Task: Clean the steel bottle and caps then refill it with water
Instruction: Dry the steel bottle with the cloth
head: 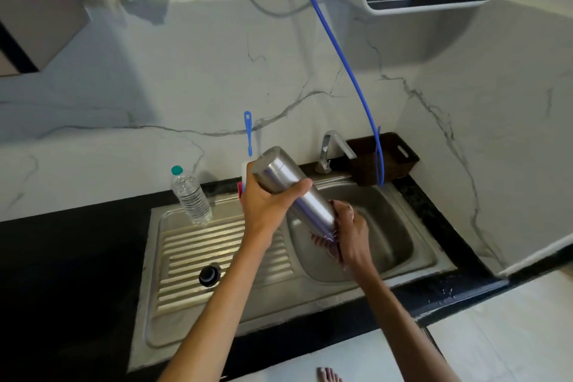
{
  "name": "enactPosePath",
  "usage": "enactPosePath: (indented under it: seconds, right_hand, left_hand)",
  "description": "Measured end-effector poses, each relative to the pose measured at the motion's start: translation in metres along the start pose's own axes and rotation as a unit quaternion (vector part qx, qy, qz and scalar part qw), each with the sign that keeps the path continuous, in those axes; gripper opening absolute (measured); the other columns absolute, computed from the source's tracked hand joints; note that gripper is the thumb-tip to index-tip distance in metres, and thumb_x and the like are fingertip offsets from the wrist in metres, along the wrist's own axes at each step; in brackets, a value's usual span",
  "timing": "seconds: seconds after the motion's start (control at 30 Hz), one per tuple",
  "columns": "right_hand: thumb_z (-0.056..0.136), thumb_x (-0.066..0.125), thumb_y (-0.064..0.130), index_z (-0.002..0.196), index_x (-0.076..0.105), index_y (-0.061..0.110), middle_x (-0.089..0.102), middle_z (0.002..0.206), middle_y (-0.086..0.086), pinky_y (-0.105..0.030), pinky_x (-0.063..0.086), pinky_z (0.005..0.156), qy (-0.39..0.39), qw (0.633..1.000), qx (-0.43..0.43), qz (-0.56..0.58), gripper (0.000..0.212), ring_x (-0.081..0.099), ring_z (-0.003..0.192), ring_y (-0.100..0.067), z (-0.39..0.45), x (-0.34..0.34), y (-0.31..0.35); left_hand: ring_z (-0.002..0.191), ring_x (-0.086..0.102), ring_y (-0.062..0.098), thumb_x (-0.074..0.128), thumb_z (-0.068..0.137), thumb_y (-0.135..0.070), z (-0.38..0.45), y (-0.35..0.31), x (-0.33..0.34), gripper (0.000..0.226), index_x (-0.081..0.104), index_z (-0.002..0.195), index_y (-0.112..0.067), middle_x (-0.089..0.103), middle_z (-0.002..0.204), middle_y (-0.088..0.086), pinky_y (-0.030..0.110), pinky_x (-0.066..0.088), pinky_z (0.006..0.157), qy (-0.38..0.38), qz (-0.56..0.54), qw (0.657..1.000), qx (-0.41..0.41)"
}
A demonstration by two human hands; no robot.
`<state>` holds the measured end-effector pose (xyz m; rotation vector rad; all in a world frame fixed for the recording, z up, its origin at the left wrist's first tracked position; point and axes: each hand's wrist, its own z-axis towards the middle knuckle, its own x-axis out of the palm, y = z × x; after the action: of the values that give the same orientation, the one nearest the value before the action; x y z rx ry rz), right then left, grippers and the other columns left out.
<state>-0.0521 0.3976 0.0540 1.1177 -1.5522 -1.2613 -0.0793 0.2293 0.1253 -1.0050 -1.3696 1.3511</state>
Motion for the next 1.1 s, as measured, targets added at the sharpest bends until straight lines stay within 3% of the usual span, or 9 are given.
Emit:
enactPosePath:
  seconds: [0.03, 0.1, 0.17, 0.33, 0.53, 0.7, 0.9, 1.0, 1.1]
  right_hand:
    - [0.095, 0.060, 0.048, 0.110, 0.074, 0.016, 0.072, 0.107, -0.015, -0.065, 0.054, 0.093, 0.043, 0.991, 0.117, 0.057, 0.038, 0.072, 0.093, -0.035, 0.009, -0.006, 0.005]
    - [0.090, 0.059, 0.053, 0.123, 0.068, 0.004, 0.068, 0.104, -0.026, -0.058, 0.052, 0.097, 0.102, 0.926, 0.302, 0.200, 0.060, 0.069, 0.089, -0.039, 0.019, -0.018, 0.015]
    - [0.093, 0.050, 0.053, 0.135, 0.060, 0.002, 0.067, 0.103, -0.026, -0.046, 0.059, 0.084, 0.097, 0.867, 0.359, 0.332, 0.067, 0.070, 0.085, -0.036, 0.017, -0.026, 0.021]
    - [0.101, 0.035, 0.049, 0.130, 0.065, 0.012, 0.067, 0.127, -0.025, -0.059, 0.052, 0.094, -0.003, 0.861, 0.281, 0.423, 0.056, 0.064, 0.115, -0.044, 0.024, -0.038, 0.005]
    - [0.092, 0.040, 0.049, 0.089, 0.073, 0.022, 0.071, 0.106, -0.010, -0.036, 0.056, 0.073, -0.101, 0.859, 0.261, 0.428, 0.042, 0.067, 0.090, -0.031, 0.046, -0.063, 0.012]
    - [0.101, 0.033, 0.055, 0.117, 0.070, 0.009, 0.073, 0.110, -0.018, -0.046, 0.058, 0.080, -0.013, 0.857, 0.300, 0.419, 0.062, 0.070, 0.093, -0.036, 0.044, -0.081, 0.007]
    - [0.095, 0.047, 0.064, 0.129, 0.066, 0.011, 0.069, 0.122, -0.025, -0.051, 0.053, 0.100, -0.031, 0.890, 0.266, 0.369, 0.065, 0.066, 0.114, -0.041, 0.063, -0.075, 0.033]
    - [0.086, 0.062, 0.067, 0.125, 0.068, 0.007, 0.069, 0.121, -0.028, -0.058, 0.049, 0.103, -0.011, 0.909, 0.260, 0.326, 0.071, 0.066, 0.113, -0.044, 0.066, -0.077, 0.029]
    - [0.087, 0.062, 0.067, 0.111, 0.073, 0.010, 0.074, 0.106, -0.020, -0.056, 0.052, 0.102, 0.019, 0.942, 0.216, 0.257, 0.062, 0.071, 0.099, -0.037, 0.070, -0.078, 0.018]
  left_hand:
    - [0.106, 0.071, 0.009, 0.102, 0.058, -0.032, 0.000, 0.000, 0.002, 0.082, 0.055, 0.125, -0.036, 0.071, 0.115, -0.008, 0.036, 0.064, 0.089, 0.006, -0.017, 1.000, -0.012]
    - [0.110, 0.072, 0.016, 0.100, 0.060, -0.024, 0.002, 0.002, 0.005, 0.080, 0.055, 0.125, -0.035, 0.070, 0.121, 0.001, 0.043, 0.063, 0.092, 0.007, -0.058, 0.998, -0.030]
    - [0.116, 0.070, 0.025, 0.099, 0.062, -0.016, 0.000, 0.010, 0.007, 0.084, 0.054, 0.133, -0.023, 0.068, 0.127, 0.013, 0.052, 0.061, 0.096, -0.005, -0.108, 0.994, -0.026]
    - [0.124, 0.067, 0.030, 0.093, 0.066, 0.005, -0.034, 0.040, 0.033, 0.083, 0.058, 0.137, -0.023, 0.071, 0.130, 0.012, 0.043, 0.060, 0.097, 0.027, -0.118, 0.992, -0.033]
    - [0.118, 0.070, 0.022, 0.099, 0.061, -0.003, -0.071, 0.047, 0.064, 0.075, 0.059, 0.125, -0.012, 0.074, 0.126, 0.003, 0.029, 0.058, 0.093, 0.040, -0.009, 0.998, 0.046]
    - [0.116, 0.069, 0.022, 0.101, 0.061, -0.016, -0.061, 0.048, 0.114, 0.078, 0.059, 0.127, -0.019, 0.071, 0.122, 0.002, 0.036, 0.058, 0.096, -0.047, 0.012, 0.994, 0.103]
    - [0.137, 0.058, 0.024, 0.104, 0.060, -0.015, -0.062, 0.072, 0.121, 0.088, 0.054, 0.133, -0.015, 0.061, 0.143, 0.002, 0.040, 0.048, 0.112, 0.046, 0.116, 0.976, 0.177]
    - [0.142, 0.051, 0.019, 0.102, 0.061, -0.034, -0.079, 0.080, 0.112, 0.099, 0.048, 0.143, -0.022, 0.051, 0.152, -0.009, 0.035, 0.050, 0.110, 0.126, 0.126, 0.976, 0.126]
    - [0.132, 0.057, 0.009, 0.082, 0.068, -0.074, -0.094, 0.077, 0.110, 0.101, 0.044, 0.145, -0.020, 0.052, 0.148, -0.013, 0.029, 0.057, 0.094, 0.162, 0.012, 0.987, -0.014]
